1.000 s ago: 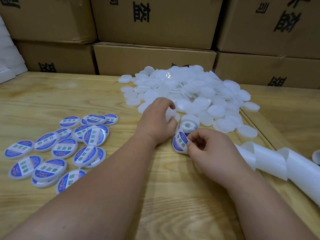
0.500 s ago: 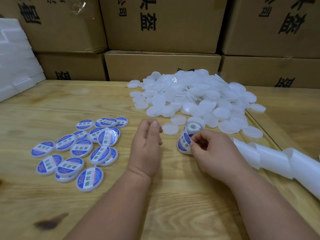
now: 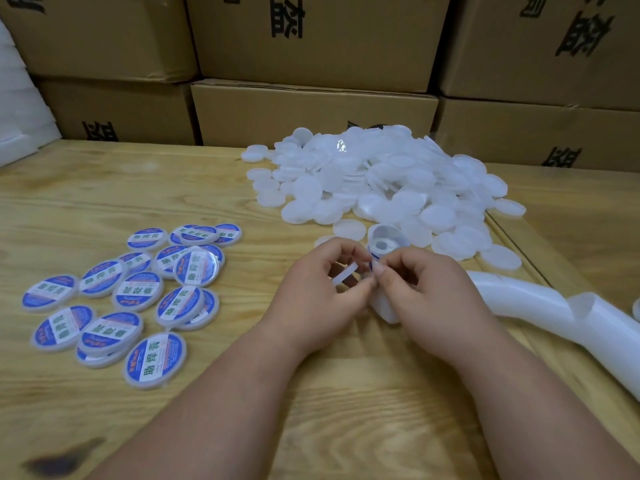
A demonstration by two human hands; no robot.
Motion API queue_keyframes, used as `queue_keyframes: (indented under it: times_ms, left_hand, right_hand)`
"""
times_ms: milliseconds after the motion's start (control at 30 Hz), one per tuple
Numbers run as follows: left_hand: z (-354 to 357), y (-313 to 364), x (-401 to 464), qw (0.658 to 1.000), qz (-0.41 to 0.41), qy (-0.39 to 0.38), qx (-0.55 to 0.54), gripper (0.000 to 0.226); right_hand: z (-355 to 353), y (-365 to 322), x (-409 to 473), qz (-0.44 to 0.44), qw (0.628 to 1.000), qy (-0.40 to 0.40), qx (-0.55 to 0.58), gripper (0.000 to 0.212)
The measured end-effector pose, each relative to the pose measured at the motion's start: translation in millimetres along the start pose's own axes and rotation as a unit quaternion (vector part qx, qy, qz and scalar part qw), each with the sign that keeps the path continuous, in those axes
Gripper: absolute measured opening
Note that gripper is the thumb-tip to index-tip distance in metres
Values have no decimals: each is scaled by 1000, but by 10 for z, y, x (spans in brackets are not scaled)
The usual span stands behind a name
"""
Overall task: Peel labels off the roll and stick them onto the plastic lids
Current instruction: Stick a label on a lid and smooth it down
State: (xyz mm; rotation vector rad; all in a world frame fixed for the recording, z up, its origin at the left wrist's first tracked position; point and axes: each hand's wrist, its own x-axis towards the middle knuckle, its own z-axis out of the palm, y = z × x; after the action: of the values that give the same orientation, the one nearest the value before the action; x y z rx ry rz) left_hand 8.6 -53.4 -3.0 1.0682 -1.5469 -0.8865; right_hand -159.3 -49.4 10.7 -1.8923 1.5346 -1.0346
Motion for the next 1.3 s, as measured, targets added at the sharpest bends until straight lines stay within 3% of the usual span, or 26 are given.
queue_keyframes:
  times_ms: [67, 567, 900, 1067, 1167, 1300]
  left_hand:
    - [-17, 0, -1, 1000, -1, -3, -7, 24]
    - [-69, -23, 12, 998, -21, 38, -46, 25]
    - [-138, 21, 31, 988, -53, 117, -80, 32]
    - [-203, 57, 24, 980, -80, 145, -113, 24]
    - [-218, 72, 28, 976, -94, 145, -130, 25]
    - [-211, 90, 17, 977, -88, 127, -147, 25]
  right_hand:
    - [0, -10, -11, 4, 1000, -15, 21, 12]
    - [5, -134, -54, -27, 999, -14, 16, 28]
    - [-40, -83, -18, 31, 996, 82, 21, 23]
    - [-47, -63, -6, 48, 992, 118, 19, 27]
    - [-47, -83, -15, 7, 989, 149, -20, 27]
    - [-29, -170, -57, -123, 974, 186, -39, 30]
